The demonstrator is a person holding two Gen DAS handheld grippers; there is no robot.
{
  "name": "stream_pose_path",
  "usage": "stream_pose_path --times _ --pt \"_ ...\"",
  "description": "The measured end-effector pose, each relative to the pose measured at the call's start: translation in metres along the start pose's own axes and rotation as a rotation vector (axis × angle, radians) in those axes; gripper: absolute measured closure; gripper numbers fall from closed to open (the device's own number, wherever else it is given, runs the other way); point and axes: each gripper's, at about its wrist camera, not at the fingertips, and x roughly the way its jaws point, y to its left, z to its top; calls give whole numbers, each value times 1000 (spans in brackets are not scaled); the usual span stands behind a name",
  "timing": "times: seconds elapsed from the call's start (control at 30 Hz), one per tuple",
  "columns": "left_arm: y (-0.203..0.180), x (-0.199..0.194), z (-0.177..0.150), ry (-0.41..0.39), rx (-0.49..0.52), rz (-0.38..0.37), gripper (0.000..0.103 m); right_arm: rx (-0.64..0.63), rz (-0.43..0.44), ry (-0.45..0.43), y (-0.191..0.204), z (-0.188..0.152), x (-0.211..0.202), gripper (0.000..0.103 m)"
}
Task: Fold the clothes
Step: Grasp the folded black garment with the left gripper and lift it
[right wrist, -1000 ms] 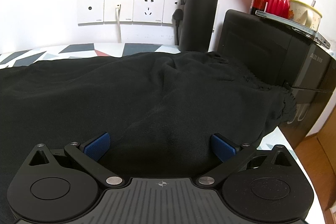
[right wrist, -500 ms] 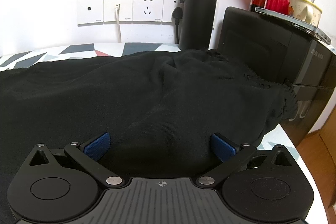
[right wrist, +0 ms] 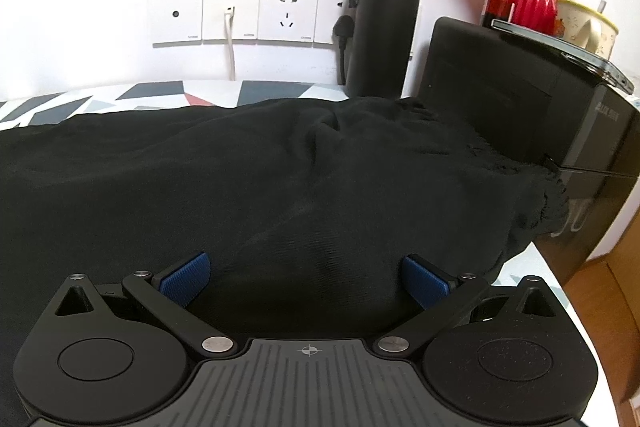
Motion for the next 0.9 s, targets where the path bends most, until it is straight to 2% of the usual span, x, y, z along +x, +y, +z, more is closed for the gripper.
stream_pose_path --times 0.07,0.23,0.4,0.6,0.8,0.83,0.87,0.9 --pt "18 1 4 -1 -61 17 50 -8 -7 -5 2 0 -1 1" --pt "36 16 9 21 -189 -56 52 -17 -16 -9 4 0 -1 1" --pt "39 27 11 25 -188 7 52 3 -1 -2 0 0 0 1" --pt "39 33 8 -10 -178 18 51 8 -1 -2 0 0 0 1" --pt "34 48 4 -33 -190 -15 50 5 -7 -7 2 -1 -1 1" --pt "34 47 4 -40 -193 -28 63 3 -8 -8 2 -1 -1 1" --pt "33 46 3 -47 -197 -43 87 -1 -11 -9 2 0 -1 1" --pt "32 44 2 -54 -201 -59 91 -6 -13 -10 3 0 -2 1"
